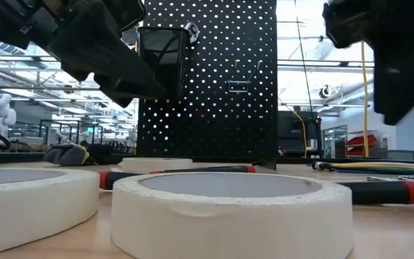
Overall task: Hang tools onto peg board
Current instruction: Put the black nut driver into the black bin on the peg board
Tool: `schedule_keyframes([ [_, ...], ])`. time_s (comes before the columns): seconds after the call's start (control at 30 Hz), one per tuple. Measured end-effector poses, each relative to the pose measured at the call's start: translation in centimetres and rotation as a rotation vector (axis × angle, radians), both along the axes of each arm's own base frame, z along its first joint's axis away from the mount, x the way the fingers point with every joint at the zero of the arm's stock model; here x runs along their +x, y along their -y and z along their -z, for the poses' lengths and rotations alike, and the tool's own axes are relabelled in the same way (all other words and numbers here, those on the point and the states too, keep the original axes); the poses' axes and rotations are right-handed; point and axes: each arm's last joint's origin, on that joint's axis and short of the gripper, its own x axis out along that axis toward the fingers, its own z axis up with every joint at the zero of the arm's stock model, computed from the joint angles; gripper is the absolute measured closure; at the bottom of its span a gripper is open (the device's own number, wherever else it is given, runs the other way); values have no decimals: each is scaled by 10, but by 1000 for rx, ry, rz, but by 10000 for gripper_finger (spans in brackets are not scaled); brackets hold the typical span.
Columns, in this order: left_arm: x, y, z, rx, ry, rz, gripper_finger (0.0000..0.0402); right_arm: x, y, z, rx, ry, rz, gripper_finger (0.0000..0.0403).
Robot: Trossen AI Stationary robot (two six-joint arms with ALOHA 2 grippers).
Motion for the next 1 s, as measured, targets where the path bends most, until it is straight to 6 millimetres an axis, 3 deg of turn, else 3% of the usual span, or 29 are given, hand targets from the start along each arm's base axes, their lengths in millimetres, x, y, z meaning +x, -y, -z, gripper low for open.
schedule_keyframes([
  [0.27,3,-6,0,1,0,-23,263,-10,1,2,-6,-71,130,243],
  [0.57,5,-12,0,27,9,-44,263,-12,-3,3,-32,-55,83,243],
  [0.87,11,-12,-6,34,-37,-128,263,-23,-3,36,22,4,192,243],
  [1.0,15,-12,-12,82,-71,-176,263,-25,-1,38,22,7,252,243],
])
